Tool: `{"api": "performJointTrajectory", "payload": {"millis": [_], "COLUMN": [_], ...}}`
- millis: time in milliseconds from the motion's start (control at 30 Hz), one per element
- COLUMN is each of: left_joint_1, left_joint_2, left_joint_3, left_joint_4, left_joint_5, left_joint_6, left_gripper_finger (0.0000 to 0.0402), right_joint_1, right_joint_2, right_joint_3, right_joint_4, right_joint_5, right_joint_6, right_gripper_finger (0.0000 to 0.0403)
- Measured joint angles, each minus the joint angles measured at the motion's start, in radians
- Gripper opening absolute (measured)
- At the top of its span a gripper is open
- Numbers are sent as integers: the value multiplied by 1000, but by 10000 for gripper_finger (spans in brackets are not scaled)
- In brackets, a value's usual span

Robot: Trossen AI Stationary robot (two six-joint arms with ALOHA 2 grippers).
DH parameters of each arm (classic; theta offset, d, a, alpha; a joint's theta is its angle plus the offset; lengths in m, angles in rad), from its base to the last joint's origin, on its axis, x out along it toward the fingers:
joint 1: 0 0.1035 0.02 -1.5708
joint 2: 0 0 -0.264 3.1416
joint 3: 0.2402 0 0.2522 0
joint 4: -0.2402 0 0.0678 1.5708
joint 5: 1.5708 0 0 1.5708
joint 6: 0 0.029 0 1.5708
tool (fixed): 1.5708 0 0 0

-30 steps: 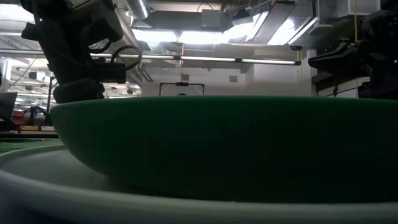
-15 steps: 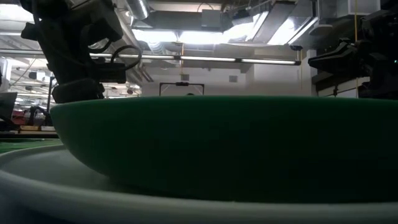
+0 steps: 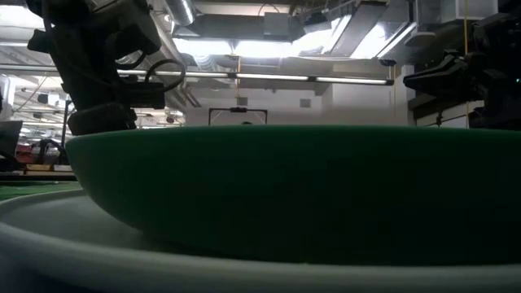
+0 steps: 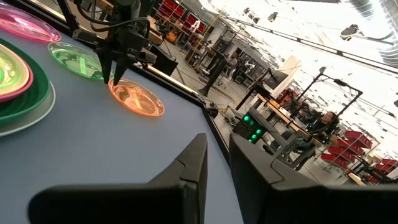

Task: Stack plastic plates
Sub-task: Stack the orange plate on the green plate

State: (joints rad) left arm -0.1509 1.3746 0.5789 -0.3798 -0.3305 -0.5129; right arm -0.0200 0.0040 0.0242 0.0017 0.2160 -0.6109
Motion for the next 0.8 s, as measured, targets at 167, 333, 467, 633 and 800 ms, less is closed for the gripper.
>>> {"api": "performJointTrajectory", "payload": {"millis": [167, 333, 467, 633, 800], "left_joint_1": [0, 0, 1, 17, 34], "left_joint_2": [0, 0, 0, 0, 0], "left_joint_3": [0, 0, 0, 0, 0], "left_joint_4": [0, 30, 53, 52, 52], "left_joint_5": [0, -1, -4, -19, -20], "left_joint_6": [0, 0, 1, 1, 1], "left_gripper_finger": [85, 85, 85, 85, 85], "right_joint_1": [0, 0, 0, 0, 0], "right_joint_2": [0, 0, 0, 0, 0], "right_joint_3": [0, 0, 0, 0, 0], "right_joint_4": [0, 0, 0, 0, 0], "right_joint_5": [0, 0, 0, 0, 0], "right_joint_6": [0, 0, 0, 0, 0], "right_gripper_finger": [62, 62, 62, 62, 62]}}
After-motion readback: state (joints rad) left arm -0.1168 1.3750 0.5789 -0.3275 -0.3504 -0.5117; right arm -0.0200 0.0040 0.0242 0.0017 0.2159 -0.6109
